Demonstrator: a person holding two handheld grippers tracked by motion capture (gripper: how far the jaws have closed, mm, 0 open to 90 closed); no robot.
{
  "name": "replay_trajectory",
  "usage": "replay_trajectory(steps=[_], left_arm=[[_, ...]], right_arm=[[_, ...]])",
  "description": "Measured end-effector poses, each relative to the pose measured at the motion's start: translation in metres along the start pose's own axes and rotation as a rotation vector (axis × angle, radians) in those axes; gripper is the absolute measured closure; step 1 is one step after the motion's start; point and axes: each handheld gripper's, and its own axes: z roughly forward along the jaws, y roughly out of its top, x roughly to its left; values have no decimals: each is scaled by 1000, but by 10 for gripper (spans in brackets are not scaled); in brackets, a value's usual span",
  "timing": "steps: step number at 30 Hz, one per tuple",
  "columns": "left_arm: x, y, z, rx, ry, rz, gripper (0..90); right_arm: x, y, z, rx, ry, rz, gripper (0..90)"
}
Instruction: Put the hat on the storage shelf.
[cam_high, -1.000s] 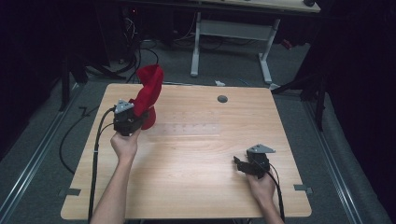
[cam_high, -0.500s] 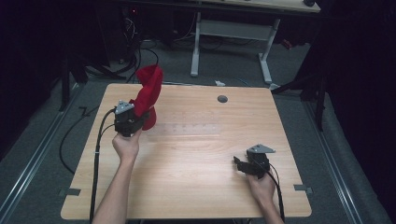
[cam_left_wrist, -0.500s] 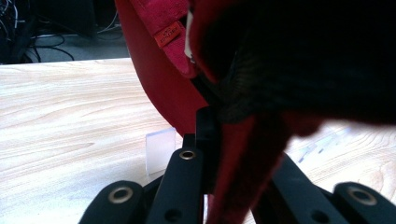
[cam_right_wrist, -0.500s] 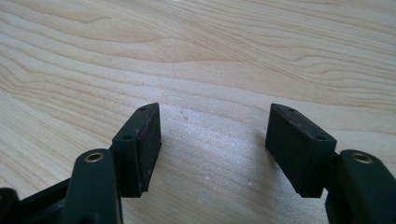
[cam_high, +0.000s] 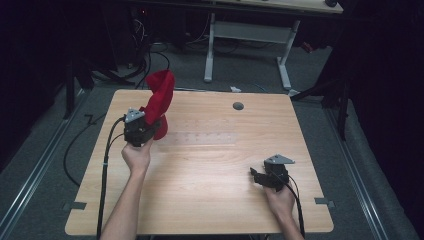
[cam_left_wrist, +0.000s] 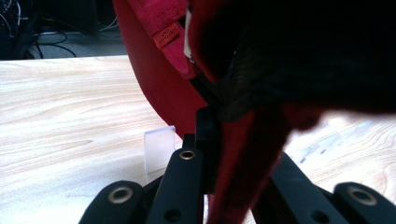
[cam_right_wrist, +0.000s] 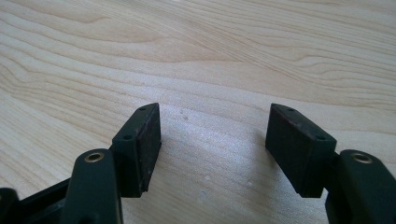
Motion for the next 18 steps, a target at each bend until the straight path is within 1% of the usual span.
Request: replay_trajectory(steps=[4,9,10,13,15,18], left_arm=[[1,-4,3,13,10,16,852],[4,-5,3,11,5,2,851],[6,-7,3,15,7,-4,850],[7,-10,4,23,11,-8,848],[8,-13,4,32,10,-1,847],[8,-15,3,31,7,1,846]], right_arm=[[0,0,0,0,0,0,362],[0,0,0,0,0,0,362],[0,0,0,0,0,0,362],[0,0,0,0,0,0,362],[0,0,0,0,0,0,362],[0,0,0,0,0,1,362]])
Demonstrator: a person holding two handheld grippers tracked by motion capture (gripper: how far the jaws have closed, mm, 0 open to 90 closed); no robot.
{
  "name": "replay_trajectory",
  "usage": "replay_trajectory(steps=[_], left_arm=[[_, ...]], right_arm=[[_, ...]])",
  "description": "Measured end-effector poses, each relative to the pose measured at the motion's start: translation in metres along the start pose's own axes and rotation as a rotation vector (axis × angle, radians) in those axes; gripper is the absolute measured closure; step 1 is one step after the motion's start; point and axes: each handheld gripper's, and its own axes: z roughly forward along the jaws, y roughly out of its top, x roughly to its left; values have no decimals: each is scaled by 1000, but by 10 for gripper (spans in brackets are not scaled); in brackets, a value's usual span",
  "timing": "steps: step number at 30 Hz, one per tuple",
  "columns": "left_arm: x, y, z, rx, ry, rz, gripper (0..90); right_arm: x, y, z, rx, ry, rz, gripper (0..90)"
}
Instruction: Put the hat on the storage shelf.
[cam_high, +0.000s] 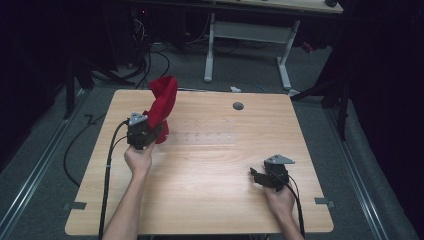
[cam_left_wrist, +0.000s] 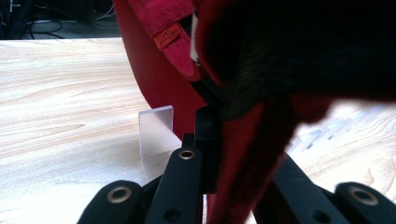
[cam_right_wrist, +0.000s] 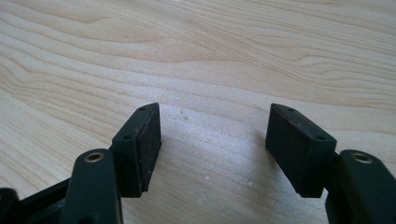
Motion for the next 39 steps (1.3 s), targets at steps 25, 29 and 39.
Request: replay_trajectory(steps=[25,29,39], left_arm=[[-4,-4,-20,41,5,-6,597],[-6,-3,-27,44,9,5,488],[4,-38,-67,66,62,46,368]], right_arm=[[0,0,0,0,1,-2,358],[0,0,0,0,1,-2,358],[0,0,0,0,1,-1,358]])
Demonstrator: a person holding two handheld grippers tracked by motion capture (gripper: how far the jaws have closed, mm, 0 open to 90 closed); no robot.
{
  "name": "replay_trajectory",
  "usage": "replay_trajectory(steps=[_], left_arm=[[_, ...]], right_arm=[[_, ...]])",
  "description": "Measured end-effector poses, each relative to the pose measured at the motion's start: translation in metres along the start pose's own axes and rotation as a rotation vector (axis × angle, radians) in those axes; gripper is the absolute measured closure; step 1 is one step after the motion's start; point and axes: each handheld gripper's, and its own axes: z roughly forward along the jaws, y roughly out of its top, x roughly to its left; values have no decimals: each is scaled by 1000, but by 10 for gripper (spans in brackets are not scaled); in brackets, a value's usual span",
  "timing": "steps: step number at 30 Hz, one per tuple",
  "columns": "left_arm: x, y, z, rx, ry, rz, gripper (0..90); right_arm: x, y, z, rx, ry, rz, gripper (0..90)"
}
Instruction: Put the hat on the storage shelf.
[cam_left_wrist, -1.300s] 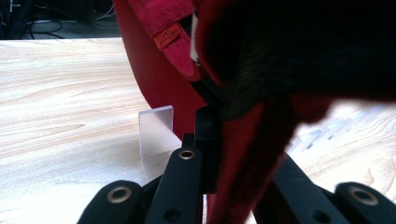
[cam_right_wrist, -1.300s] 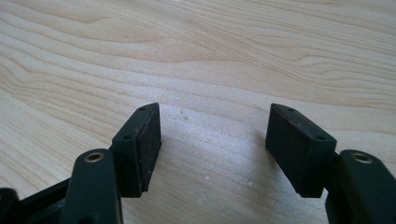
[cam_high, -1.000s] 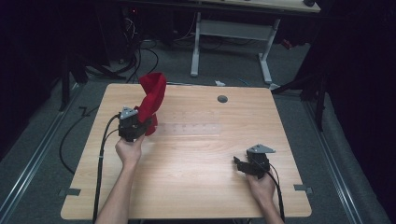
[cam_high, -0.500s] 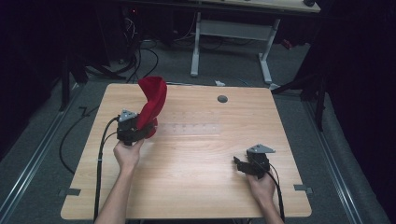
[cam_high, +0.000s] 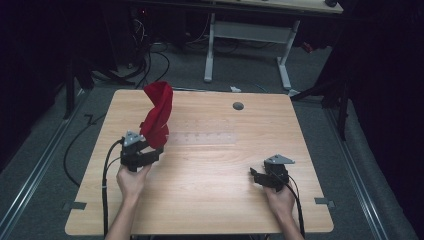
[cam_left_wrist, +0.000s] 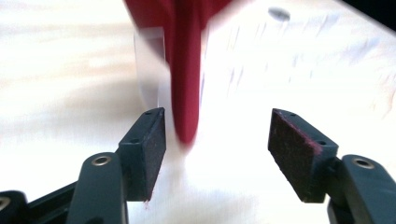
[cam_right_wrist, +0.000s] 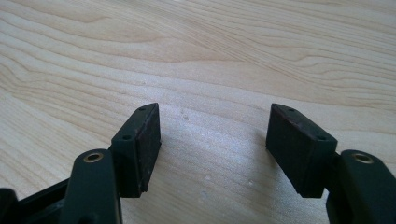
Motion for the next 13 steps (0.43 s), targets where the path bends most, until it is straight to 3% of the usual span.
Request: replay_trajectory(steps=[3,8,9,13], left_arm=[[9,-24,-11,42,34,32,358],[19,-55,-15,111,90,126,326],[21,-61,-14,106,94,155,315],[20,-62,-15,92,98,148,288]], right_arm=[[0,0,0,0,1,1,358],[0,0,0,0,0,0,357],[0,0,0,0,1,1,358],[0,0,0,0,0,1,357]])
